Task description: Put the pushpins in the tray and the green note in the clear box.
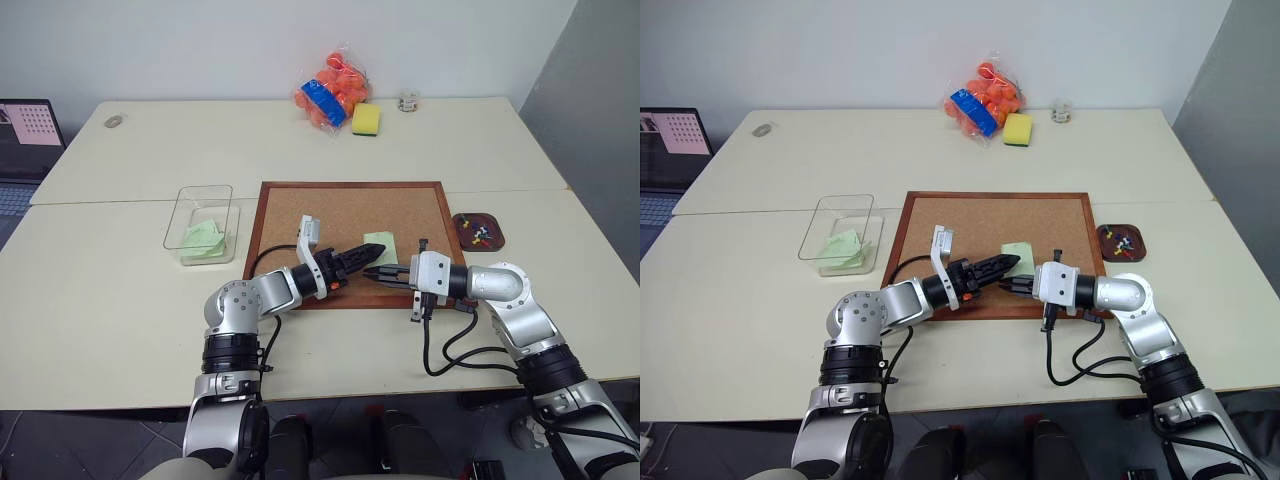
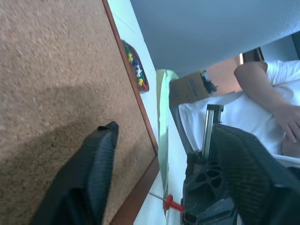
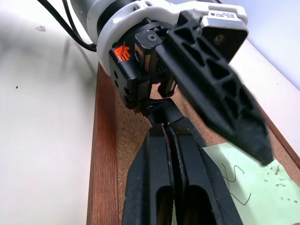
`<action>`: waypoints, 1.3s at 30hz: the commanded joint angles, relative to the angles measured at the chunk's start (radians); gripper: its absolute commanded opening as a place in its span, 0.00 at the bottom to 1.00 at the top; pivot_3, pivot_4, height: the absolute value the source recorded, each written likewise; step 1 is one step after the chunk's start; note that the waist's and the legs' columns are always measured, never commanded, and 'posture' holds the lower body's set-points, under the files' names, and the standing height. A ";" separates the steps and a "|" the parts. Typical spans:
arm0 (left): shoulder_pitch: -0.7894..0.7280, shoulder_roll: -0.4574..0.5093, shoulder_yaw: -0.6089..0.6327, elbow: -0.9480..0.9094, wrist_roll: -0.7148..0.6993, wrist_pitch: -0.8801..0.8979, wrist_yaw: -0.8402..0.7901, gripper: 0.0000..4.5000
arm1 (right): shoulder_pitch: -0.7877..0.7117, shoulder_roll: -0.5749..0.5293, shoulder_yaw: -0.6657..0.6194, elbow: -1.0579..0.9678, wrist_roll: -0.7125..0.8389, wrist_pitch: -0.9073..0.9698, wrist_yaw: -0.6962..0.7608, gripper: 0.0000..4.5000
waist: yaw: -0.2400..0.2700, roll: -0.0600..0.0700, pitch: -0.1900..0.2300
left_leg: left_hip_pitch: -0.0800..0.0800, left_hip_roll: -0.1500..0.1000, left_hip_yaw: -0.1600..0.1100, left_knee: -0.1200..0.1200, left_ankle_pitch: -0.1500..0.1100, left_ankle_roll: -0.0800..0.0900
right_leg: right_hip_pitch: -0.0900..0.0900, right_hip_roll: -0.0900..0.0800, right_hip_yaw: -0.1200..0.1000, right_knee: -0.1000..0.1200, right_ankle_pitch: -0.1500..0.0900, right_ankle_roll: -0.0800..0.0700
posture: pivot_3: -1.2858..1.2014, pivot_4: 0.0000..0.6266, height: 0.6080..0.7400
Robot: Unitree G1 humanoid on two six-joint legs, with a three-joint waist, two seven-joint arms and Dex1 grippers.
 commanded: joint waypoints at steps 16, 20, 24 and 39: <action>0.002 0.014 -0.022 -0.015 0.000 -0.022 -0.011 0.01 | -0.016 -0.004 -0.008 -0.020 0.007 -0.025 0.004 0.00 | 0.000 0.000 0.000 | 0.000 0.000 0.000 0.000 0.000 0.000 | 0.000 0.000 0.000 0.001 0.000 -0.001 | 0.52 0.24 1.00; 0.007 0.038 -0.047 -0.018 0.034 -0.064 -0.029 0.01 | -0.012 -0.008 -0.023 -0.050 0.024 0.007 -0.006 0.00 | 0.000 0.000 0.000 | 0.001 0.000 0.000 0.001 0.000 0.000 | 0.000 0.000 0.000 0.002 0.000 -0.001 | 0.52 0.24 1.00; 0.014 0.045 -0.054 -0.023 0.043 -0.085 -0.032 0.01 | 0.003 -0.014 -0.025 -0.083 0.027 0.021 -0.010 0.00 | 0.000 0.000 0.000 | 0.001 0.000 0.000 0.001 0.000 0.000 | 0.000 0.000 0.000 0.003 0.001 -0.001 | 0.52 0.24 1.00; 0.005 0.049 -0.059 -0.034 0.039 -0.137 -0.045 0.01 | 0.003 0.009 -0.050 -0.101 0.060 0.164 -0.045 0.00 | 0.000 0.000 0.000 | 0.001 0.000 0.000 0.001 0.000 0.000 | 0.000 0.000 0.000 0.003 0.001 -0.002 | 0.52 0.24 1.00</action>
